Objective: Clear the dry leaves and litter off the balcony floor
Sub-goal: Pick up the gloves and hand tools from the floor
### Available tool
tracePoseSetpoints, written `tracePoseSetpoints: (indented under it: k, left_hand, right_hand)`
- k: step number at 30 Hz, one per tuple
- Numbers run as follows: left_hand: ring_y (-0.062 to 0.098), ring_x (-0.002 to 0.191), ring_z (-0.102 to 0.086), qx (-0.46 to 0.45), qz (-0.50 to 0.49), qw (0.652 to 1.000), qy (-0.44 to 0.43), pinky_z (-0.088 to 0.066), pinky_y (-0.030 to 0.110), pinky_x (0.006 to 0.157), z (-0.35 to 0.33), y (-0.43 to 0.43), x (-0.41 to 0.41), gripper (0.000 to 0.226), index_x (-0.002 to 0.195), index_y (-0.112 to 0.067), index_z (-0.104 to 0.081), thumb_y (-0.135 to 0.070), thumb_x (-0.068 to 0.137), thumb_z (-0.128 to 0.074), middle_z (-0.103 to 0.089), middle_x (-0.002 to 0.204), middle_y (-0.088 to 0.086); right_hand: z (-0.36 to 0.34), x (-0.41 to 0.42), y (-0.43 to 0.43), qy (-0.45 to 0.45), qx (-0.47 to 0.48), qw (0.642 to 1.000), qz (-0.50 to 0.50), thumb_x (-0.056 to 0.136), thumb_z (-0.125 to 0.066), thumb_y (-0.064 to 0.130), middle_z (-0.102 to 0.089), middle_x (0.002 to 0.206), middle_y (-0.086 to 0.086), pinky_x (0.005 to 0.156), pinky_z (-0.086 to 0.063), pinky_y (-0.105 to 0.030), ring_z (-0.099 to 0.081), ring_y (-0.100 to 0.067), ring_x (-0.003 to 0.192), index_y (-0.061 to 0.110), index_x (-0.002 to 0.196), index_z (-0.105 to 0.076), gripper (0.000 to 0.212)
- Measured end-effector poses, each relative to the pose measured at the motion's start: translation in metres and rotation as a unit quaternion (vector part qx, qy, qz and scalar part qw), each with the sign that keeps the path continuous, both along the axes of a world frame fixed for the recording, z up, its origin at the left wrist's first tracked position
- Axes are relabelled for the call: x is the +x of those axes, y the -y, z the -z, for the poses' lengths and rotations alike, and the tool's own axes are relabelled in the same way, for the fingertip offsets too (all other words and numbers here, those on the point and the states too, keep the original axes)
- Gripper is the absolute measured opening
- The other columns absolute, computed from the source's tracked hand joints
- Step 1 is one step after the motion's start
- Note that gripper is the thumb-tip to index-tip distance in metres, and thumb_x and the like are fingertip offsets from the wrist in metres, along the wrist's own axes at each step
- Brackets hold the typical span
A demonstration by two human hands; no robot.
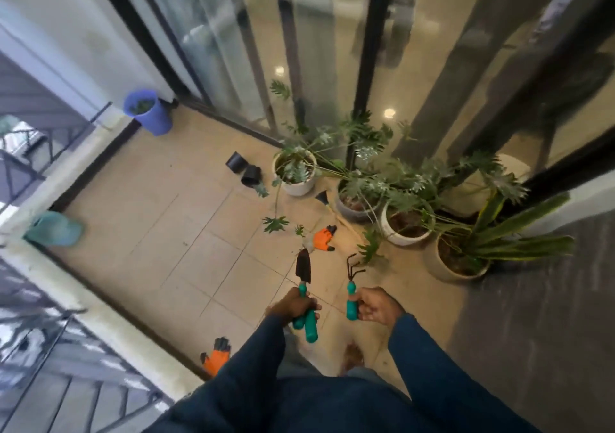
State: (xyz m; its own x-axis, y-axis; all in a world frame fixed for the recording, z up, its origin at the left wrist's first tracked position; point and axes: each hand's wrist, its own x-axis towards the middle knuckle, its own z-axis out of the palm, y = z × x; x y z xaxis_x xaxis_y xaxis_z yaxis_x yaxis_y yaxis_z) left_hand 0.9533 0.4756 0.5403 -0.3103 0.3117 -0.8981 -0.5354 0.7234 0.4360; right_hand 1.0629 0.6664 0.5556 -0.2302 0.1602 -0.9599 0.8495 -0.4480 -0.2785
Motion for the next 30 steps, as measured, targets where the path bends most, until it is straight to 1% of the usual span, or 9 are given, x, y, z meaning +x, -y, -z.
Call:
tracePoseSetpoints:
  k: [2, 4, 8, 12, 17, 19, 21, 25, 30]
  left_hand:
    - [0.022, 0.077, -0.072, 0.013, -0.022, 1.0, 0.01, -0.063, 0.044, 0.085, -0.001, 0.027, -0.023, 0.009, 0.105, 0.001, -0.06, -0.005, 0.099, -0.062, -0.073, 0.105, 0.021]
    - [0.022, 0.078, -0.074, 0.021, -0.054, 0.998, 0.02, -0.063, 0.042, 0.083, -0.001, 0.053, -0.047, 0.014, 0.109, 0.002, -0.059, -0.007, 0.099, -0.063, -0.075, 0.109, 0.02]
    - [0.023, 0.092, -0.076, 0.064, -0.148, 0.986, 0.051, -0.061, 0.03, 0.074, -0.008, 0.124, -0.101, 0.053, 0.136, 0.002, -0.047, -0.017, 0.095, -0.073, -0.073, 0.119, 0.017]
    - [0.016, 0.091, -0.076, 0.102, -0.215, 0.971, 0.039, -0.06, 0.027, 0.077, -0.015, 0.204, -0.148, 0.037, 0.13, 0.006, -0.055, -0.019, 0.103, -0.061, -0.076, 0.113, 0.008]
    - [0.028, 0.11, -0.071, 0.147, -0.332, 0.932, 0.012, -0.052, 0.045, 0.106, -0.019, 0.308, -0.201, 0.03, 0.123, 0.003, -0.057, -0.02, 0.104, -0.059, -0.074, 0.121, 0.01]
    - [0.028, 0.107, -0.071, 0.149, -0.376, 0.914, 0.003, -0.056, 0.043, 0.101, -0.019, 0.339, -0.216, 0.021, 0.115, -0.001, -0.058, -0.019, 0.105, -0.058, -0.073, 0.121, 0.012]
    - [0.024, 0.098, -0.072, 0.149, -0.43, 0.89, -0.006, -0.061, 0.035, 0.084, -0.018, 0.367, -0.232, 0.016, 0.111, -0.004, -0.059, -0.019, 0.105, -0.058, -0.071, 0.124, 0.014]
    - [0.021, 0.092, -0.071, 0.15, -0.51, 0.847, -0.02, -0.059, 0.03, 0.074, -0.016, 0.41, -0.28, 0.019, 0.116, -0.003, -0.059, -0.018, 0.106, -0.056, -0.07, 0.119, 0.014]
    - [0.016, 0.088, -0.072, 0.13, -0.556, 0.82, -0.035, -0.061, 0.026, 0.072, -0.014, 0.449, -0.359, 0.023, 0.121, -0.001, -0.058, -0.019, 0.107, -0.055, -0.071, 0.111, 0.008]
  right_hand:
    - [0.003, -0.028, 0.021, 0.002, 0.009, 1.0, -0.028, 0.088, -0.071, 0.002, -0.064, 0.086, -0.009, 0.064, -0.059, -0.033, -0.065, -0.017, 0.071, -0.002, 0.119, -0.059, 0.034]
    - [0.001, -0.054, 0.044, 0.003, 0.024, 0.998, -0.063, 0.087, -0.072, 0.003, -0.065, 0.081, -0.008, 0.064, -0.059, -0.031, -0.064, -0.016, 0.066, -0.002, 0.115, -0.06, 0.03]
    - [-0.006, -0.13, 0.109, 0.0, 0.037, 0.99, -0.134, 0.087, -0.075, 0.005, -0.071, 0.094, -0.012, 0.061, -0.057, -0.027, -0.069, -0.02, 0.078, -0.002, 0.115, -0.063, 0.031]
    - [-0.011, -0.211, 0.179, -0.003, 0.04, 0.977, -0.207, 0.086, -0.079, 0.01, -0.072, 0.096, -0.011, 0.065, -0.06, -0.027, -0.068, -0.017, 0.077, 0.0, 0.117, -0.063, 0.036]
    - [-0.014, -0.307, 0.27, -0.052, 0.037, 0.96, -0.272, 0.081, -0.082, 0.004, -0.066, 0.082, -0.01, 0.066, -0.058, -0.03, -0.063, -0.019, 0.072, -0.006, 0.116, -0.063, 0.041]
    - [-0.019, -0.338, 0.301, -0.071, 0.031, 0.953, -0.293, 0.081, -0.082, 0.002, -0.064, 0.08, -0.01, 0.071, -0.058, -0.033, -0.062, -0.019, 0.071, -0.005, 0.112, -0.064, 0.037]
    - [-0.023, -0.37, 0.332, -0.081, 0.018, 0.945, -0.317, 0.08, -0.081, 0.001, -0.066, 0.086, -0.013, 0.071, -0.058, -0.032, -0.062, -0.019, 0.073, -0.005, 0.11, -0.064, 0.035]
    - [-0.022, -0.443, 0.388, -0.105, -0.01, 0.927, -0.359, 0.081, -0.079, -0.002, -0.061, 0.087, -0.015, 0.055, -0.05, -0.024, -0.057, -0.019, 0.069, -0.006, 0.107, -0.066, 0.029]
    - [-0.006, -0.55, 0.446, -0.108, -0.034, 0.905, -0.41, 0.078, -0.082, -0.001, -0.07, 0.111, -0.02, 0.081, -0.058, -0.04, -0.066, -0.028, 0.092, -0.007, 0.117, -0.065, 0.043]
